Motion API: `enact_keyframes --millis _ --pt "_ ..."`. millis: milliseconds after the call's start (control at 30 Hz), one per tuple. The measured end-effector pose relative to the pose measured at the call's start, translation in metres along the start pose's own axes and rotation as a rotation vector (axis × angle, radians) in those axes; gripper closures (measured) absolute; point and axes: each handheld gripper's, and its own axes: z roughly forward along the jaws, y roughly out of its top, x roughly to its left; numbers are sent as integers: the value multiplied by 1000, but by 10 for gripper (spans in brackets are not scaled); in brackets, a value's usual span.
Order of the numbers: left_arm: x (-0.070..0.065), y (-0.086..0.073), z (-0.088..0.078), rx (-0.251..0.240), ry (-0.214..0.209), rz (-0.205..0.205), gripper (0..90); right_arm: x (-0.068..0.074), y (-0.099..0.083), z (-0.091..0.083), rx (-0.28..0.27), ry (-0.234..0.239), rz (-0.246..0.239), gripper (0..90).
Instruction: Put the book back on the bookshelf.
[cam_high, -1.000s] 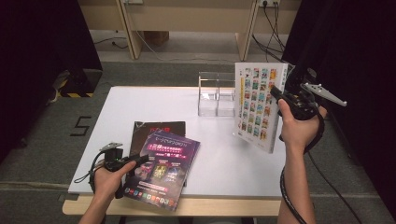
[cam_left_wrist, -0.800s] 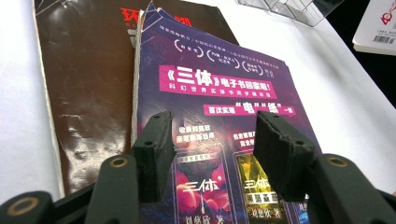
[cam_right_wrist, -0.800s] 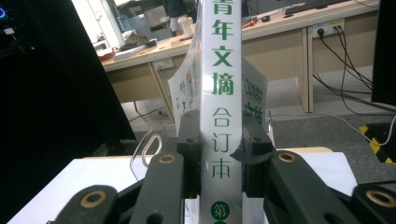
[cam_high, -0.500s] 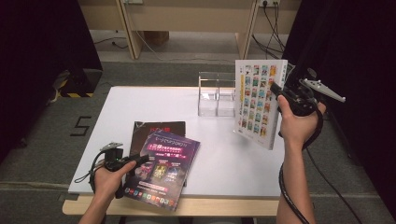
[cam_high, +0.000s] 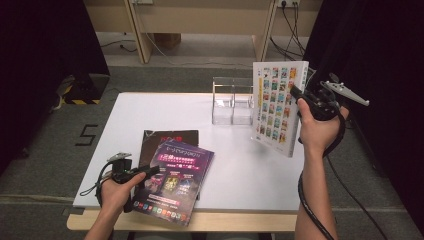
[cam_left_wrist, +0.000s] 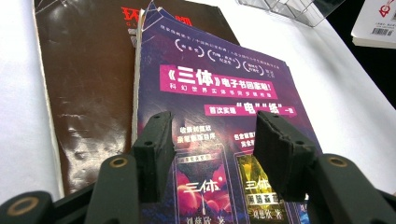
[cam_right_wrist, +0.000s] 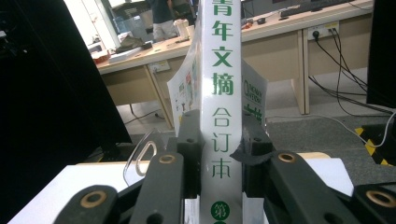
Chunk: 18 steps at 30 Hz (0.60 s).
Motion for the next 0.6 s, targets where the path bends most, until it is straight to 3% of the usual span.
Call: enact_keyframes --millis 600 --pt "1 0 1 2 0 -3 466 -3 6 13 8 -28 -19 743"
